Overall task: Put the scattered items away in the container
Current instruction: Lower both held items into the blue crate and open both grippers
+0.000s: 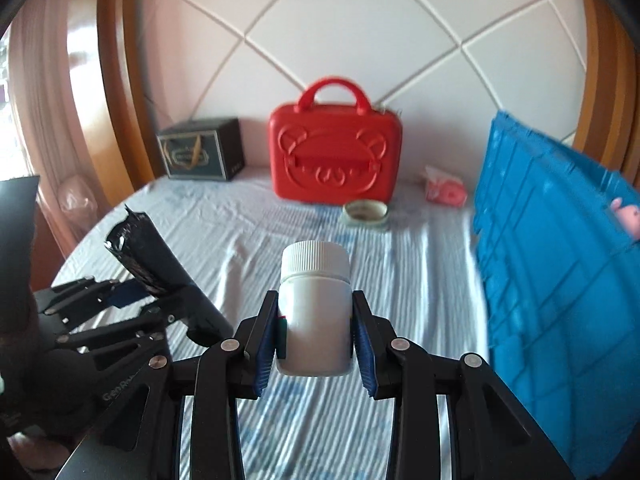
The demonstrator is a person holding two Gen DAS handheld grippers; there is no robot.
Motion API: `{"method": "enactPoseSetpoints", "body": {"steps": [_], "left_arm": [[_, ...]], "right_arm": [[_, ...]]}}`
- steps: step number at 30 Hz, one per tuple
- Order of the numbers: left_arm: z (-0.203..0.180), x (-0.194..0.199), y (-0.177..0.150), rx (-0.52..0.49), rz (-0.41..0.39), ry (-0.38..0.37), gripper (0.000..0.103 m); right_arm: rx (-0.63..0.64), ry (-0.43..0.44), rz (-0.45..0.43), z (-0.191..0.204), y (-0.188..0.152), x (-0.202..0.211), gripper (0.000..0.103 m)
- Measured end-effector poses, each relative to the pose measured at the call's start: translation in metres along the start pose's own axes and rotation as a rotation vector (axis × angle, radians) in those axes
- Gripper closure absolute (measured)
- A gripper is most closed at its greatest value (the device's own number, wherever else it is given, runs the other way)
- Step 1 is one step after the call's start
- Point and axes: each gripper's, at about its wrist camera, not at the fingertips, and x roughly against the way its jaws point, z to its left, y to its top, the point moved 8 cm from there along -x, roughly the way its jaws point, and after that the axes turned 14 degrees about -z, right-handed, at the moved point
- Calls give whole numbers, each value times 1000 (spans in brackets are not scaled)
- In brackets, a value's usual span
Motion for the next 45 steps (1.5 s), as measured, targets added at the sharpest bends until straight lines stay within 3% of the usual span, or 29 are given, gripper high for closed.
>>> {"method": "enactPoseSetpoints", "body": {"steps": [6,14,20,24,26,29,32,39,41,45], "left_arm": [[-69,38,38,-40,-112,-101,69],[-223,84,87,-87,-262,-246,69],[-348,79,82,-158,-246,-279,69],[-415,60,66,-174,-154,-317,69],[-443,51,57,-221,-122,-297,69],[-468,34,41,-252,-46,-294,69],[-477,26,32,-295,-33,-238,69],[-475,11,9,-288,37,-187,65],[-472,13,5,-293,34,-176,52],[-473,17,4,-302,12,-158,42]], "right_arm": [[-17,-41,-110,-43,38,61,69],[-28,-154,-213,-172,60,145,69],[-76,-220,-180,-290,37,181,69],[-114,-227,-105,-352,3,180,69],[-140,-228,-82,-372,-10,180,69],[-165,-231,-58,-399,-27,184,69],[-186,-232,-25,-416,-42,185,69],[-175,-201,20,-421,-59,179,69],[-182,-193,14,-421,-58,178,69],[-178,-191,13,-422,-57,177,69]]}}
